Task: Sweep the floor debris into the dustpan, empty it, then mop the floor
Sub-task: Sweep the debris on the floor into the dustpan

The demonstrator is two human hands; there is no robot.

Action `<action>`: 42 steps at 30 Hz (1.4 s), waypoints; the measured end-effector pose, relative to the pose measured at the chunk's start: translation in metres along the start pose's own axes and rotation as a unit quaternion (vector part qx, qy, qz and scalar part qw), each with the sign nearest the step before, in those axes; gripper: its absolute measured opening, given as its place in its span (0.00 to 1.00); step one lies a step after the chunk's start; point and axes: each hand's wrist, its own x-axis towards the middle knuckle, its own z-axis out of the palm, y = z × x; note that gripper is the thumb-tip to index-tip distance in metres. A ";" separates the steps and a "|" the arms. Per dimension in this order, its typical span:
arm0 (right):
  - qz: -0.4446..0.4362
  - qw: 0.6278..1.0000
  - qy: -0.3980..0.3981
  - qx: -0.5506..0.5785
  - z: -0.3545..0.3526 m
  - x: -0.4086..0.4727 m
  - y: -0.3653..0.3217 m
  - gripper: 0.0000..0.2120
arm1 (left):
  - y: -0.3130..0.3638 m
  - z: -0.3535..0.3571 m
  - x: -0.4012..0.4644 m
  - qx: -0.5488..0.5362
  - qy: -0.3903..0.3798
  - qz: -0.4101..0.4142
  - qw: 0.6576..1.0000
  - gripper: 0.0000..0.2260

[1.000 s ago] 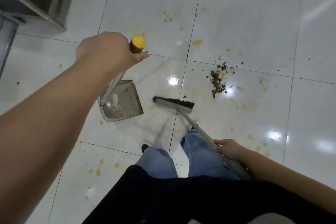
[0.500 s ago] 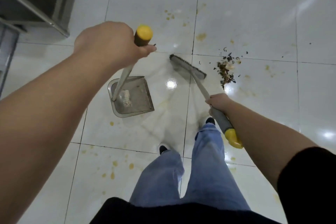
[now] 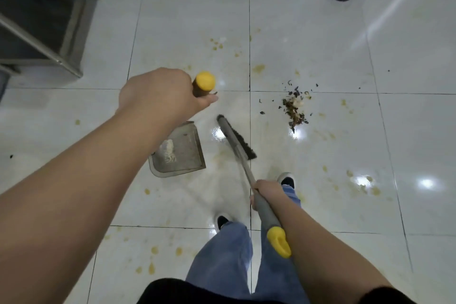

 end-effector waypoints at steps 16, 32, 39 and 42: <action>0.064 0.981 -0.090 0.161 -0.078 -0.003 -0.112 0.11 | -0.021 -0.023 0.065 -0.004 -0.017 -0.082 0.996 0.27; 0.084 0.968 -0.235 -0.020 -0.030 -0.008 -0.244 0.09 | -0.072 -0.024 0.081 -0.035 -0.067 -0.126 0.989 0.26; 0.115 0.955 -0.274 -0.017 0.062 -0.015 -0.290 0.09 | -0.177 -0.017 0.093 -0.130 -0.045 -0.186 0.973 0.24; 0.115 0.953 -0.279 -0.019 0.097 -0.015 -0.310 0.10 | -0.213 -0.019 0.106 -0.132 -0.026 -0.198 0.971 0.29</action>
